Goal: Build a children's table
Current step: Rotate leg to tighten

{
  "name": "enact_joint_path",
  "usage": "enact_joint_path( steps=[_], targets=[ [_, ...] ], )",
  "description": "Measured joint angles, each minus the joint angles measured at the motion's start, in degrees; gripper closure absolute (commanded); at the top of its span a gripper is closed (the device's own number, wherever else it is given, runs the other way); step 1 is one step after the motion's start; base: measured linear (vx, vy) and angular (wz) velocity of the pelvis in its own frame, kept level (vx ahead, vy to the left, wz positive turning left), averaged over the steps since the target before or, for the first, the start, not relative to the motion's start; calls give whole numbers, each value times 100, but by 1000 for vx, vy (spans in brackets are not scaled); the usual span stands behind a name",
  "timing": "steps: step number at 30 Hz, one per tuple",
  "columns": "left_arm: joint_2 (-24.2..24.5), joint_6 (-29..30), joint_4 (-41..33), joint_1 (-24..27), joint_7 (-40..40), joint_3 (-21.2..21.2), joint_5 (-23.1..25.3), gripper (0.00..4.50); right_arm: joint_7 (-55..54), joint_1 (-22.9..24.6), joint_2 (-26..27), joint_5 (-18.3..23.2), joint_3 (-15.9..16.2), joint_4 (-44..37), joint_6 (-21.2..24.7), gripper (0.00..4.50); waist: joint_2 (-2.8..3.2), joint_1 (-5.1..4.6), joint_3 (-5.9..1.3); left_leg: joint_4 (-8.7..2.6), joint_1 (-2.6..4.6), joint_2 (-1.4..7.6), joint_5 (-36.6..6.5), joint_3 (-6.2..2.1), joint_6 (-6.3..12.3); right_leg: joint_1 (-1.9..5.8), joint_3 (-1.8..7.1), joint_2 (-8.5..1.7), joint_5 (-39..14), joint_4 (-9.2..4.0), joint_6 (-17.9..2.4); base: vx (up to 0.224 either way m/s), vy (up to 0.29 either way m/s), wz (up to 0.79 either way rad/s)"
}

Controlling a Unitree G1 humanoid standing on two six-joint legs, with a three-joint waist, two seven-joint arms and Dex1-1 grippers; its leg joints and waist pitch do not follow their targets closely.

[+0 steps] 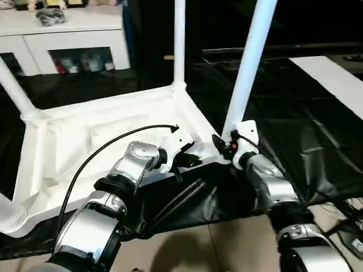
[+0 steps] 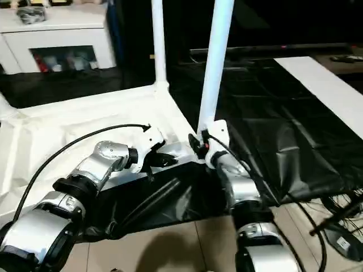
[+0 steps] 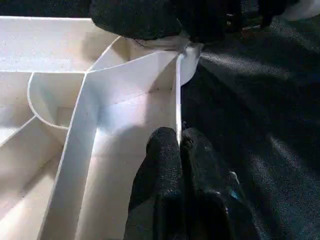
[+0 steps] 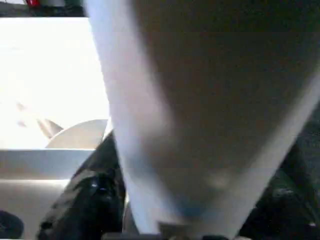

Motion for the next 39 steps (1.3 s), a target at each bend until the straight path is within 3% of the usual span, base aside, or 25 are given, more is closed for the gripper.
enact_joint_path(
  steps=[7, 12, 17, 26, 31, 39],
  targets=[
    [151, -267, -59, 54, -468, -20, -39, 450, 1182, 108, -281, 268, -8, -108, -114, 92, -10, 19, 6, -10, -7, -1, 0, 3, 0, -15, 6, -2, 24, 35, -31, 0, 0, 0],
    [411, -541, -81, 97, -1187, -54, -144, 450, 2795, 331, -922, 357, 458, -462, -171, 76, -9, 143, 4, -23, -3, 21, 2, 37, -3, -43, 24, 2, 75, 145, -88, 22, -16, 3],
    [611, -761, -81, 88, -1773, -100, -161, 450, 4051, 351, -1251, 485, 611, -492, -173, 76, 4, 288, -3, -30, -9, 39, 2, 57, -3, -85, 16, 11, 7, 225, -49, 11, -9, 2],
    [770, -955, 125, -20, -2443, -180, -187, 450, 5279, 235, -1538, 656, 831, -452, 157, 156, 6, 346, -4, -15, -8, 36, 1, 76, -5, -80, 25, -2, -9, 230, -59, 0, 0, 0],
    [765, -993, 229, -71, -2494, -191, -186, 450, 5393, 193, -1587, 643, 874, -403, 127, 201, 4, 352, -4, -15, -3, 36, 1, 118, -5, -80, 34, -21, -8, 233, -60, 0, 0, 0],
    [750, -830, 252, -81, -2374, -153, -186, 450, 5111, 259, -1464, 648, 753, -473, 87, 229, -6, 346, -8, -15, 7, 34, 1, 128, -5, -78, 48, -23, -7, 238, -59, 0, 0, 0]
  ],
)
